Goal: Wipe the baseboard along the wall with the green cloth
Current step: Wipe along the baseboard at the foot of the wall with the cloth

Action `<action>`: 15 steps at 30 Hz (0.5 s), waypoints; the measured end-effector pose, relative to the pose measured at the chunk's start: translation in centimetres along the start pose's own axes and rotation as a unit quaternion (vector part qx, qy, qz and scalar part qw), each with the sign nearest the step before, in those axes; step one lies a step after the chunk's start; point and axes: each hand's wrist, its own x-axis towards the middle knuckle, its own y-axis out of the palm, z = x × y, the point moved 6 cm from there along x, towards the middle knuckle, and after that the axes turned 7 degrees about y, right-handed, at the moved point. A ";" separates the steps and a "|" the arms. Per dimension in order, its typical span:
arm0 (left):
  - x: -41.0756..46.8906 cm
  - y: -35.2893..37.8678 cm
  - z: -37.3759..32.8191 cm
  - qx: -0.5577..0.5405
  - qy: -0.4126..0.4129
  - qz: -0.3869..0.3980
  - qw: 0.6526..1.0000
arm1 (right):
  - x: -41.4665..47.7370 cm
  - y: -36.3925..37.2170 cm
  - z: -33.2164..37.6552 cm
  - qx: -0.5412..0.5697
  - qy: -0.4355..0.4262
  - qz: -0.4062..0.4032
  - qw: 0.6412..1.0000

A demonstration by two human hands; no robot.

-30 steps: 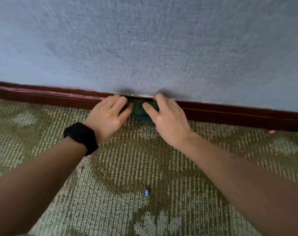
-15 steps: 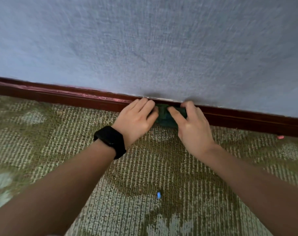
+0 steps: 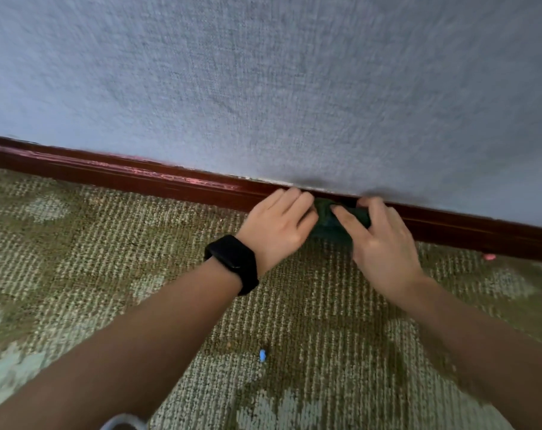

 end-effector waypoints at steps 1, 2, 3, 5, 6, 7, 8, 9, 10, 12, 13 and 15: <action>0.7 0.4 -0.8 -0.007 0.006 -0.009 1.000 | -0.4 -0.4 -1.0 -0.012 0.001 -0.005 1.000; 1.3 0.7 -1.4 -0.014 0.010 -0.017 1.000 | -0.7 -0.7 -1.8 -0.019 0.002 -0.009 1.000; 1.7 0.9 -1.8 -0.019 0.013 -0.024 0.999 | -1.0 -1.0 -2.3 -0.023 0.003 -0.011 1.000; 1.9 1.2 -1.9 -0.020 0.016 -0.029 0.999 | -1.0 -1.2 -2.5 -0.023 0.011 -0.008 1.000; 1.8 1.2 -1.8 -0.018 0.022 -0.028 0.999 | -0.8 -1.2 -2.4 -0.017 0.020 -0.004 1.000; 1.7 1.1 -1.7 -0.013 0.031 -0.026 0.999 | -0.6 -1.3 -2.2 -0.008 0.030 -0.002 1.000; 1.5 1.0 -1.5 -0.009 0.041 -0.024 0.999 | -0.4 -1.3 -1.8 0.000 0.036 0.001 0.999; 1.2 0.9 -1.2 -0.006 0.047 -0.020 0.999 | -0.1 -1.2 -1.4 0.001 0.037 0.001 0.999; 0.9 0.8 -0.9 -0.005 0.050 -0.015 0.999 | 0.1 -1.2 -0.9 -0.001 0.033 0.003 0.999; -0.1 0.4 0.1 -0.006 0.045 -0.001 0.999 | 0.7 -1.1 0.5 -0.006 0.016 0.006 1.000; -0.7 0.1 0.7 -0.007 0.042 0.008 0.999 | 1.0 -1.0 1.4 -0.008 0.010 0.010 1.000; -2.1 -0.5 2.1 0.003 0.040 0.023 0.999 | 1.8 -0.7 3.4 -0.008 -0.001 0.018 1.000</action>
